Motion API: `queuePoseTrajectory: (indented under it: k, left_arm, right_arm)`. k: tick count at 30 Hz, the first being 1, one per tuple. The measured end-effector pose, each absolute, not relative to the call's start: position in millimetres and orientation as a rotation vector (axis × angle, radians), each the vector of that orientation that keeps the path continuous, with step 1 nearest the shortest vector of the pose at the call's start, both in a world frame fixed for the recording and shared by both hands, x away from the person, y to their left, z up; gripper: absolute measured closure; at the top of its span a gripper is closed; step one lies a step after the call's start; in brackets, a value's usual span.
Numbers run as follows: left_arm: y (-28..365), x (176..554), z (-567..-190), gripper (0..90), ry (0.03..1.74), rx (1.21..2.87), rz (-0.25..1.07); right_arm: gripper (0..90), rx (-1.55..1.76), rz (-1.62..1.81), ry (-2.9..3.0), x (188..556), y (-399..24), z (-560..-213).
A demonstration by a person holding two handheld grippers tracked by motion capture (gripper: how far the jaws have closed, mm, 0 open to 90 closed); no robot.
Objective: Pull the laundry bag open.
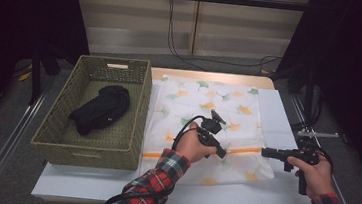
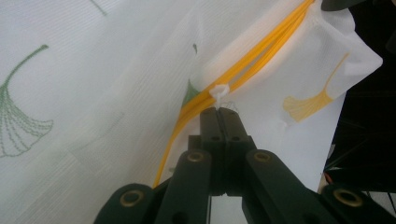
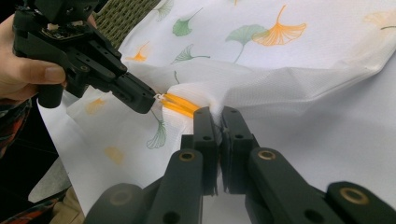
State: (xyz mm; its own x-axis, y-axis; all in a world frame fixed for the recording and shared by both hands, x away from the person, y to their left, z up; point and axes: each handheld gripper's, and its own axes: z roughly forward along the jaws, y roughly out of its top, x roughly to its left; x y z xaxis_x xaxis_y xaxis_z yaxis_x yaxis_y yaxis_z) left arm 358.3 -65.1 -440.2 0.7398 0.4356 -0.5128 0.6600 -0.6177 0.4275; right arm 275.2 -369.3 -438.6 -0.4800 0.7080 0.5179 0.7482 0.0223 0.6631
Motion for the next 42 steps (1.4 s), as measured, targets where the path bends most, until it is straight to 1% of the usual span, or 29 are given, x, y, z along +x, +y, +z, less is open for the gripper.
queuePoseTrajectory:
  k: [10, 15, 20, 29, 42]
  left_arm:
    - [-57.9, 360.0, -437.3, 90.0, 0.836, 2.347, -0.462]
    - [-53.3, 362.2, -437.0, 90.0, 0.833, 2.348, -0.478]
    - [-51.9, 361.8, -436.8, 90.0, 0.847, 2.356, -0.457]
    - [-44.2, 365.0, -435.8, 90.0, 0.848, 2.36, -0.477]
    - [-38.3, 366.7, -437.2, 90.0, 0.856, 2.374, -0.462]
  right_arm:
    - [86.8, -1.59, -1.488, -2.209, 274.3, -372.0, -437.9]
    - [86.8, -1.589, -1.491, -2.208, 274.5, -371.6, -437.9]
    - [86.8, -1.591, -1.491, -2.209, 274.6, -371.2, -438.0]
    - [86.8, -1.596, -1.493, -2.21, 274.1, -372.6, -437.8]
    - [86.8, -1.608, -1.498, -2.208, 274.2, -374.3, -437.6]
